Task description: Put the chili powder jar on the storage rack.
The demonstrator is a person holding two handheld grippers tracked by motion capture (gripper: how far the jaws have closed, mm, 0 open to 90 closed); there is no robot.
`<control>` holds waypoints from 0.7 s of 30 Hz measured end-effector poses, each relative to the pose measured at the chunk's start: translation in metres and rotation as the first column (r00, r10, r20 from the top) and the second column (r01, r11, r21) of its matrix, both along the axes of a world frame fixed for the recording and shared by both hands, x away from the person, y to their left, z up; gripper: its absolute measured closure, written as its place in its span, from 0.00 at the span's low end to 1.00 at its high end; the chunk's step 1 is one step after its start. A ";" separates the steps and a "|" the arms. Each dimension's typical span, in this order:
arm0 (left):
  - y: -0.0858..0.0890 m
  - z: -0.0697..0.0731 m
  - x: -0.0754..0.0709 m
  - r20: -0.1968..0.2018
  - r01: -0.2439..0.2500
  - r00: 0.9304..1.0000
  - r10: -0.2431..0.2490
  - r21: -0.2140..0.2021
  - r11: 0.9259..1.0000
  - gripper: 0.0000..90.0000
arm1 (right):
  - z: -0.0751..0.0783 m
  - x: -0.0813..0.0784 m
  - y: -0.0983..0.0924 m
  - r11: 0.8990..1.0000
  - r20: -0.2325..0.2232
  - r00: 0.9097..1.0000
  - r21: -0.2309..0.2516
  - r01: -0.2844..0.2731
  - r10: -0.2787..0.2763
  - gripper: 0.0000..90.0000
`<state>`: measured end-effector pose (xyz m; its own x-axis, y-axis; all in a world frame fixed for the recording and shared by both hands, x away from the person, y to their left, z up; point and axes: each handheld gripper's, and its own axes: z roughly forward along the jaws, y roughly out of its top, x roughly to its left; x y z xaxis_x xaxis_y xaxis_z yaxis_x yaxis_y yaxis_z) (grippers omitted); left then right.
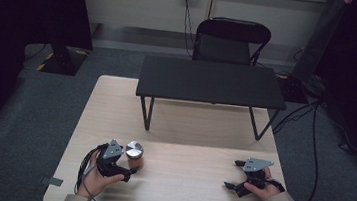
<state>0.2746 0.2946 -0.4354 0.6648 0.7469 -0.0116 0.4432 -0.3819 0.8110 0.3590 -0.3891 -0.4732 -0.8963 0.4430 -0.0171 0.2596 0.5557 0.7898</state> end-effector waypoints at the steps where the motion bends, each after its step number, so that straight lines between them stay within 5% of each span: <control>1: 0.000 0.000 0.000 0.000 0.000 1.000 0.000 0.000 1.000 0.01 | 0.000 0.000 0.000 1.000 0.000 1.000 0.000 0.000 0.000 0.00; 21: -0.006 -0.008 0.016 -0.019 0.030 0.999 -0.031 -0.029 0.999 0.01 | 0.000 0.000 0.000 1.000 0.000 1.000 0.000 0.000 0.000 0.00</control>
<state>0.2909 0.2881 -0.4432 0.6865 0.7257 -0.0459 0.4478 -0.3722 0.8130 0.3591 -0.3891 -0.4733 -0.8964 0.4428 -0.0168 0.2596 0.5554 0.7900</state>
